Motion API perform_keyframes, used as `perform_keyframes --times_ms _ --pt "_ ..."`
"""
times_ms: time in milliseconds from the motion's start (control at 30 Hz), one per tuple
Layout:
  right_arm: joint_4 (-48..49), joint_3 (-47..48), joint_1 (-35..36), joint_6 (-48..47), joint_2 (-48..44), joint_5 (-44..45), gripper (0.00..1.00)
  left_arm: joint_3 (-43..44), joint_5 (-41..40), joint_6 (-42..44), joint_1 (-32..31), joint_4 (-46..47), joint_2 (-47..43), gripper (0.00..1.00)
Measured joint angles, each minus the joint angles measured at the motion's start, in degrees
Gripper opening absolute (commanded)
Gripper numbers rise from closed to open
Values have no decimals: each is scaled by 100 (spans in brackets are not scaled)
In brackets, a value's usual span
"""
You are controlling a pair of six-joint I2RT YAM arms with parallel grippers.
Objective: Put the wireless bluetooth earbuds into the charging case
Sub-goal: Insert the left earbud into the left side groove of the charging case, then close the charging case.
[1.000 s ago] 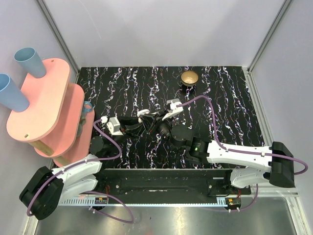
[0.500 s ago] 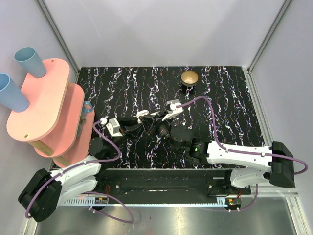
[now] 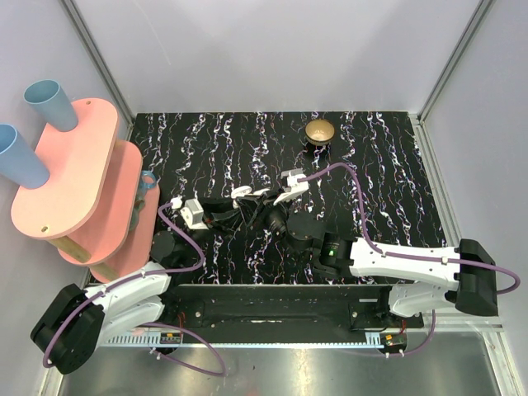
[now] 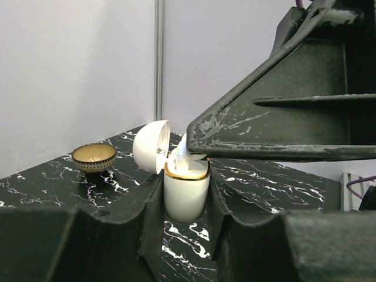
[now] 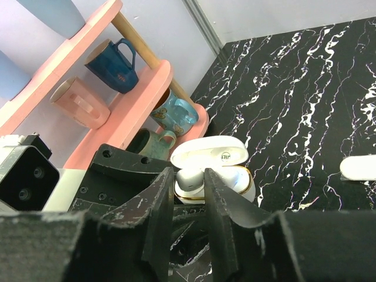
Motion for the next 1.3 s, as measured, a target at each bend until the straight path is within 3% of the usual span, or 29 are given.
perform_keyframes --times_ms 467,700,967,1133,1167,1300 --pt "-162 35 24 -2 -116 -52 52 0 -125 -2 11 9 0 0" --pt "-380 278 15 -107 -365 -494 62 0 -131 0 11 208 -2 0" --pt "-442 420 15 -269 -964 -682 83 0 -127 -2 11 289 -2 0" --pt "-1108 597 -59 -422 -1161 -153 90 0 -96 -7 11 291 0 0" --pt "-1335 691 -133 -435 -1156 -109 98 0 -66 -9 11 293 0 0" --pt "-2179 940 -903 -260 -1156 -348 100 9 114 -48 11 291 2 0"
